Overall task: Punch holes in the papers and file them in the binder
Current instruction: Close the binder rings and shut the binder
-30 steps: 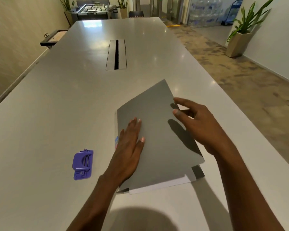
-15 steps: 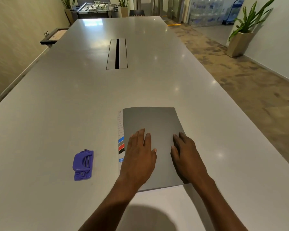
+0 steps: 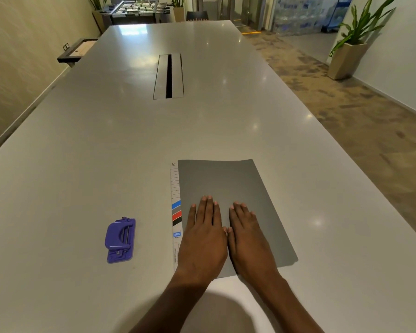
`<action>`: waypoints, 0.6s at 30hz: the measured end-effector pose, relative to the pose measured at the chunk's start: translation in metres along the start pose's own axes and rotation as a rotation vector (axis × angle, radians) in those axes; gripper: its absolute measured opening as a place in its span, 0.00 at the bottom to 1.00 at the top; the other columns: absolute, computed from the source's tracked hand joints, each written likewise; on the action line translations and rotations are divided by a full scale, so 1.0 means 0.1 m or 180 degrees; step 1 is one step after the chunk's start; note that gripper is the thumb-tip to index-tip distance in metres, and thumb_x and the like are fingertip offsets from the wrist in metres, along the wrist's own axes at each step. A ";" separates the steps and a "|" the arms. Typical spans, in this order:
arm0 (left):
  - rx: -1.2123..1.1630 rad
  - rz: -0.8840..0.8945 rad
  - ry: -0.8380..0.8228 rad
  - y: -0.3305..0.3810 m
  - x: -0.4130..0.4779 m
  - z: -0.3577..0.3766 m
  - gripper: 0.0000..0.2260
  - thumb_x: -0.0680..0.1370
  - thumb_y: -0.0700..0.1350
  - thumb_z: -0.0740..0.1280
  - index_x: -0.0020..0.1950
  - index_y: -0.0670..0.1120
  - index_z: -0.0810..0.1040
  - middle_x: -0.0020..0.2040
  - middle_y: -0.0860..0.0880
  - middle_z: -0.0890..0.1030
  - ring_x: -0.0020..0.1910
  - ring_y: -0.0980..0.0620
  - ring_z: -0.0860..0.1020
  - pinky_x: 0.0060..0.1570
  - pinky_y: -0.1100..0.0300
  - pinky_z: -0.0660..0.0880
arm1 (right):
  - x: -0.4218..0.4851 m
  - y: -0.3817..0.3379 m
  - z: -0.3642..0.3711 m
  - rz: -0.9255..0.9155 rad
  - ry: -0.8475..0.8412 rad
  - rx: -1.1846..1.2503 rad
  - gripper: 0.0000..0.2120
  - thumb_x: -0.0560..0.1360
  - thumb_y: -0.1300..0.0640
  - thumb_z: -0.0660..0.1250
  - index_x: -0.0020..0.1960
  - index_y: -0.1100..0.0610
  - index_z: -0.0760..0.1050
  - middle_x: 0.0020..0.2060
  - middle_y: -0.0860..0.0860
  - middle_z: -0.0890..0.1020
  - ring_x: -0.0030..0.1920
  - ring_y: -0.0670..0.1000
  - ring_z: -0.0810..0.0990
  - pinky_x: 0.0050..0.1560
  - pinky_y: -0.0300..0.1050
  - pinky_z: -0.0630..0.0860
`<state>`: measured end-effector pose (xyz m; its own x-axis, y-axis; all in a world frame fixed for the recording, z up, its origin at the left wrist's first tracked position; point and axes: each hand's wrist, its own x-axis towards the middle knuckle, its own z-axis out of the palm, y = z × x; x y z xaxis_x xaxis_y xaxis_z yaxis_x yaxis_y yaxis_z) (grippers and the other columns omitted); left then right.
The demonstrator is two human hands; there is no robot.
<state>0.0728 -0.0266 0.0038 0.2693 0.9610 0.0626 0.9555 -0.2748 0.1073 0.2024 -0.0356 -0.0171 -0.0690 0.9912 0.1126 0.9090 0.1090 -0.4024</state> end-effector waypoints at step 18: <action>0.0387 -0.0560 -0.1052 0.04 -0.20 -0.16 0.37 0.88 0.56 0.49 0.72 0.40 0.19 0.67 0.41 0.15 0.74 0.41 0.23 0.59 0.50 0.10 | -0.01 -0.17 0.29 0.0040 0.0166 -0.0256 0.33 0.86 0.43 0.38 0.83 0.63 0.49 0.76 0.58 0.70 0.81 0.57 0.62 0.76 0.48 0.49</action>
<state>0.0697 -0.0475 0.0185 0.1055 0.9567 -0.2713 0.9925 -0.1183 -0.0315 0.1747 -0.0364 -0.0369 -0.0377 0.9870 0.1561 0.9399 0.0881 -0.3300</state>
